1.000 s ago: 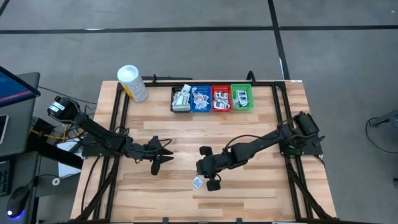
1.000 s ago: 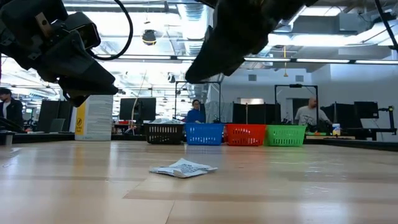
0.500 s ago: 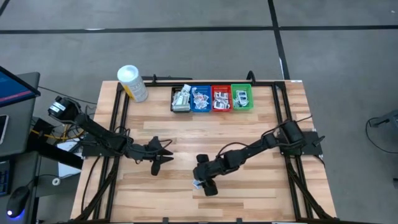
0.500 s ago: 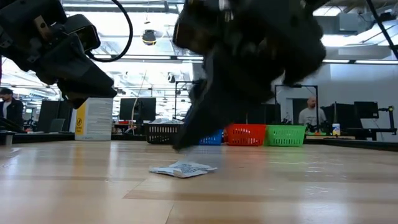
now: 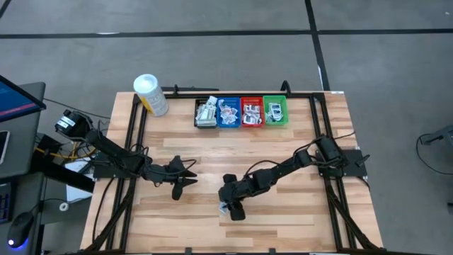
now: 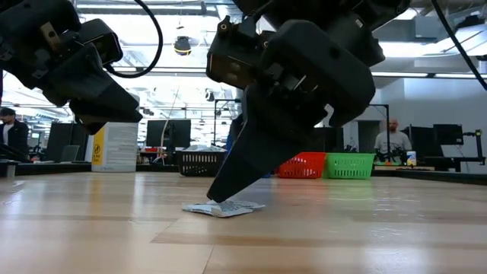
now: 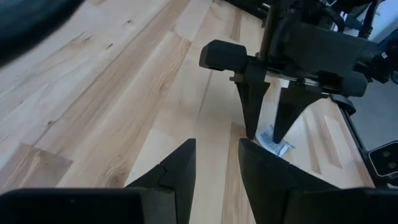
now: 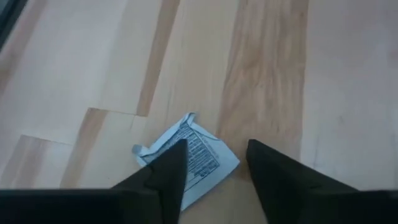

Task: Pick & Place First Aid Supplies
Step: Put the blue alcohol pad in the green bin

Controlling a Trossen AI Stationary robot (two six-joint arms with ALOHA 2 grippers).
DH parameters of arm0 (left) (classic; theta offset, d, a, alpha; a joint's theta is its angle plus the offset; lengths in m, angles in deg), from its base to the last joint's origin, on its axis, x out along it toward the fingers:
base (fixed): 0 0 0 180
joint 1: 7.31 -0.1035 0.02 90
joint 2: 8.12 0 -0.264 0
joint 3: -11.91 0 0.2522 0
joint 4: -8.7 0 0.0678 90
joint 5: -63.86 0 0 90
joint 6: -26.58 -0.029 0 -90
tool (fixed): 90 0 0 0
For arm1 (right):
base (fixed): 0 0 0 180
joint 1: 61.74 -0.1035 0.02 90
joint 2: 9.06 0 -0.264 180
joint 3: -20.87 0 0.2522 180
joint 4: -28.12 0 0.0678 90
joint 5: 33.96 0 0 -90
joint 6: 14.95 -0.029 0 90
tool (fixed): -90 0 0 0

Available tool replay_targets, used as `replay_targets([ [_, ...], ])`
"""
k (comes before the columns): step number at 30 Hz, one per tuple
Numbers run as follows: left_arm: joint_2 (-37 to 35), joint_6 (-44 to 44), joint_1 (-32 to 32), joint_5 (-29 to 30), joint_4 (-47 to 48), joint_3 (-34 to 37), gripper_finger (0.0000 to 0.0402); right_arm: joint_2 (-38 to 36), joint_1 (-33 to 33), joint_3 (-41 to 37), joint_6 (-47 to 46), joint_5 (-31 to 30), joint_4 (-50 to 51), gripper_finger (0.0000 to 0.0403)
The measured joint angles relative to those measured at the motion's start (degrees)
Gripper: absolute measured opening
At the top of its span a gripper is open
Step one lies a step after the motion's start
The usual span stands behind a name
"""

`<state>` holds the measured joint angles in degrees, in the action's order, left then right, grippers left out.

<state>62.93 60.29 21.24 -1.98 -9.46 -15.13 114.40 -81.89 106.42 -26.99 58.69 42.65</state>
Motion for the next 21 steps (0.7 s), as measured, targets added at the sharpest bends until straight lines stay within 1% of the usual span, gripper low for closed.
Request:
replay_targets([
  [3, 0.0, 0.0, 0.0, 0.0, 0.0, 0.0, 0.0121, 0.0, 0.0, 0.0, 2.0, -0.6, 0.2, 0.0116],
  [8, 0.0, 0.0, 0.0, 0.0, 0.0, 0.0, 0.0121, 0.0, 0.1, 0.0, 2.2, -1.9, 0.8, 0.0017],
  [9, 0.0, 0.0, 0.0, 0.0, 0.0, 0.0, 0.0121, -0.1, 0.2, 0.0, 2.0, -2.0, 0.9, 0.001],
  [12, 0.0, 0.0, 0.0, 0.0, 0.0, 0.0, 0.0121, -1.6, 0.1, 0.0, 1.1, -3.1, 1.8, 0.0011],
  [15, 0.0, 0.0, 0.0, 0.0, 0.0, 0.0, 0.0121, -4.2, 0.3, -0.4, 1.0, -3.8, 3.5, 0.0002],
  [17, 0.0, -0.1, 0.0, 0.0, 0.0, 0.0, 0.0121, -6.7, 0.6, -0.7, 1.7, -5.1, 4.7, 0.0003],
  [21, 0.0, -0.3, 0.0, 0.1, 0.0, 0.0, 0.0121, -13.9, 2.0, -0.3, 4.3, -5.7, 5.3, 0.0001],
])
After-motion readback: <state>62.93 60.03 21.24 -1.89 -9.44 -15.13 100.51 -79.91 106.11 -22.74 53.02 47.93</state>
